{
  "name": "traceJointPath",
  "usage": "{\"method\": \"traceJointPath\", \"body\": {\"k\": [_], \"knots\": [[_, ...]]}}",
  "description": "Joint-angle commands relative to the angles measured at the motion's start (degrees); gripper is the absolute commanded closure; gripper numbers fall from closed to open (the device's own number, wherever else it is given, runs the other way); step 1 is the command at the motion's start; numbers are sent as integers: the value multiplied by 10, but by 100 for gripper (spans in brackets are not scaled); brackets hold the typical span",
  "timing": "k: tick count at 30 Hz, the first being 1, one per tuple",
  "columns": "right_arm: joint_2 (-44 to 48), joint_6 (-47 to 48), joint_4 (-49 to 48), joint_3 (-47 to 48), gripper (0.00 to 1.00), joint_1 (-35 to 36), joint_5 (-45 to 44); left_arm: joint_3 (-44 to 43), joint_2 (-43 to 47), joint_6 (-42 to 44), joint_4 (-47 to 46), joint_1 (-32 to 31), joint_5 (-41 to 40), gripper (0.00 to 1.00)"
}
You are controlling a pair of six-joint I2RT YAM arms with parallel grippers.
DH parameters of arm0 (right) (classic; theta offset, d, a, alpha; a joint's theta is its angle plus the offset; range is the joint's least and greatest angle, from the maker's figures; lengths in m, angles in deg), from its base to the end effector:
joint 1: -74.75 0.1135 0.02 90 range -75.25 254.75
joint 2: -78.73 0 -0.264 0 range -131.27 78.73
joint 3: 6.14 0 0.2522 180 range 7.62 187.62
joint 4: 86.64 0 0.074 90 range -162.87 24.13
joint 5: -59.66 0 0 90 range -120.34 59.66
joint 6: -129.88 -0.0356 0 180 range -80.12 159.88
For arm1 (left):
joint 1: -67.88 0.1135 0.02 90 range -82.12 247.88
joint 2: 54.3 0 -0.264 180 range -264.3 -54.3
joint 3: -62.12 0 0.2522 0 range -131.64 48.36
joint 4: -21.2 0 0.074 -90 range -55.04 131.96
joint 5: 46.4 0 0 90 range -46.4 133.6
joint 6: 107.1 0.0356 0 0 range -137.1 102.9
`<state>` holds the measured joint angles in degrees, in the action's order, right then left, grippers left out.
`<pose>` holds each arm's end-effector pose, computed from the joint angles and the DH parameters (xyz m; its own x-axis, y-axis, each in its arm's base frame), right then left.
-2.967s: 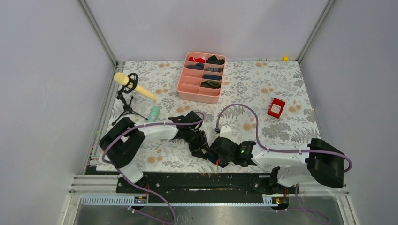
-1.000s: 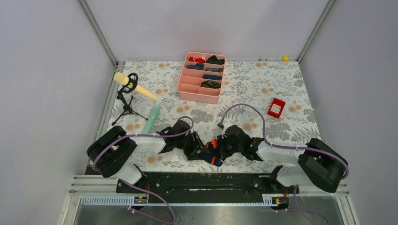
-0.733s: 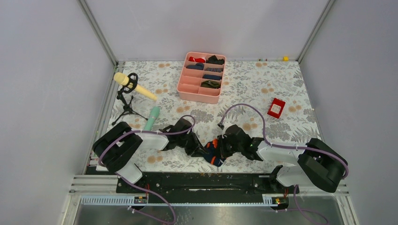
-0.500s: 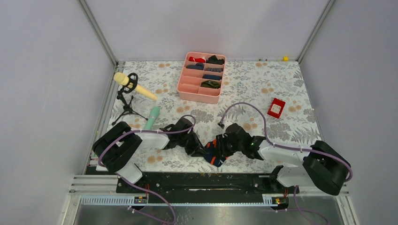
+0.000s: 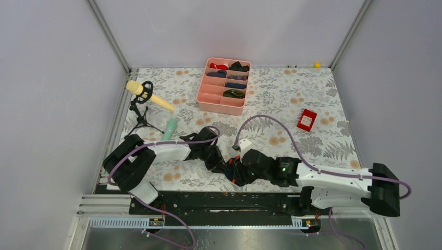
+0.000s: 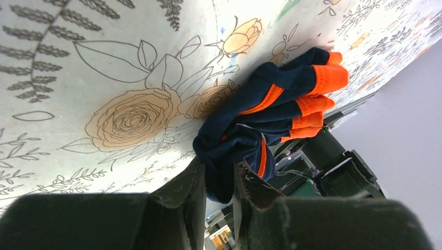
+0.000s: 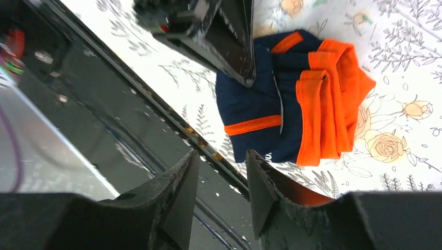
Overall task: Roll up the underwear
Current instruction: Roll the underwear to the center of the board.
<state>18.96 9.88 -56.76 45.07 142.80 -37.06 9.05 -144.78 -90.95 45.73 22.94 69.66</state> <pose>0.0869 0.2045 0.2361 -0.6447 -0.2713 -0.7147 -0.6519 0.6834 0.3286 0.1818 -0.2035 0.1308 -0.9238 -0.2972 0.2415 -0.3828 0.7350 -0.5597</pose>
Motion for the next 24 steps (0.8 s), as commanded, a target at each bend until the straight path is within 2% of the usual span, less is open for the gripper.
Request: {"method": "traceJointPath", "body": {"k": [1,5,11,17,24], "knots": [[-63,15,34,31,54,51,-101,-24,1,4,42,-1,-19,89],[-108,29,32,56,53,84,-154,-26,-1,3,45,-2,-14,89],[-149,58,42,94,45,126,-216,-24,-4,3,45,-1,-10,89],[-193,80,47,111,43,145,-224,-25,-7,1,42,-1,-7,89],[-222,69,8,79,43,148,-207,-13,-13,-10,18,-1,5,89]]}}
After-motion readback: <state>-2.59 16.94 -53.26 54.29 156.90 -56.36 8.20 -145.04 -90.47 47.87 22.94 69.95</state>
